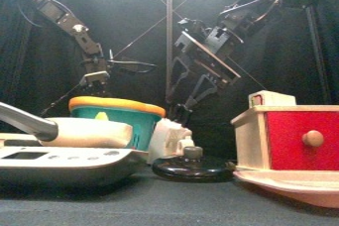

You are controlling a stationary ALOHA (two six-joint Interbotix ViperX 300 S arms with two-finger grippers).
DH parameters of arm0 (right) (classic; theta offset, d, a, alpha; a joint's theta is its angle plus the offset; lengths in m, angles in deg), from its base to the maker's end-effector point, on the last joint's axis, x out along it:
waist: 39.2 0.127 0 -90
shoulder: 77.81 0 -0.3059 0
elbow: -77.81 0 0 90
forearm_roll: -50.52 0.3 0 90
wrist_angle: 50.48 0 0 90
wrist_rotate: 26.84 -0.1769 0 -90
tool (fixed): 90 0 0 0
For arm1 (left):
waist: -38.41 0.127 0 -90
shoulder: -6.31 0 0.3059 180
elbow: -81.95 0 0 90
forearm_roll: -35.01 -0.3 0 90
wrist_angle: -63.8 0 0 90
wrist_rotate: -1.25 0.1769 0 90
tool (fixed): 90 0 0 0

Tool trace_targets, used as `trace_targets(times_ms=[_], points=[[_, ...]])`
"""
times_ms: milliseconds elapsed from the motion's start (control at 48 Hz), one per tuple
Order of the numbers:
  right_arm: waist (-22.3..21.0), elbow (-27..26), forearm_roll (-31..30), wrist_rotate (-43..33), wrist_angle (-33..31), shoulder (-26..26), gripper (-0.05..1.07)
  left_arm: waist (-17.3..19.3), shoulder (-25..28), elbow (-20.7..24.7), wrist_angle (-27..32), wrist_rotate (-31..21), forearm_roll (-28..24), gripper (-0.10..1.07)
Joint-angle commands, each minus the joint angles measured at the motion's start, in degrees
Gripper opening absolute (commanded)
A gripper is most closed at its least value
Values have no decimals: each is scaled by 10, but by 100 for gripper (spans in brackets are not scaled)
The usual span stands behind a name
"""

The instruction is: Put egg on pan

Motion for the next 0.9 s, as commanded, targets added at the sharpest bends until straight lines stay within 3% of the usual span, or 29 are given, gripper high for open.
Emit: trace_targets(times_ms=[0, 188, 417, 583, 729, 875], points=[[-2, -5, -3, 0, 1, -11, 92, -1, -13, 11, -2, -2, 2, 59], [-2, -5, -2, 0, 1, -11, 92, -5, -49, 16, 5, -2, 7, 59], [-3, -5, -2, 0, 0, -11, 92, -41, -142, 5, 7, -1, 10, 58], [-3, -5, -2, 0, 0, -11, 92, -114, -192, -25, -14, 0, 39, 58], [-3, -4, -3, 0, 0, -11, 92, -192, -195, -56, -32, 1, 72, 58], [-3, -4, -2, 0, 0, -11, 92, -242, -196, -78, -51, -3, 83, 58]])
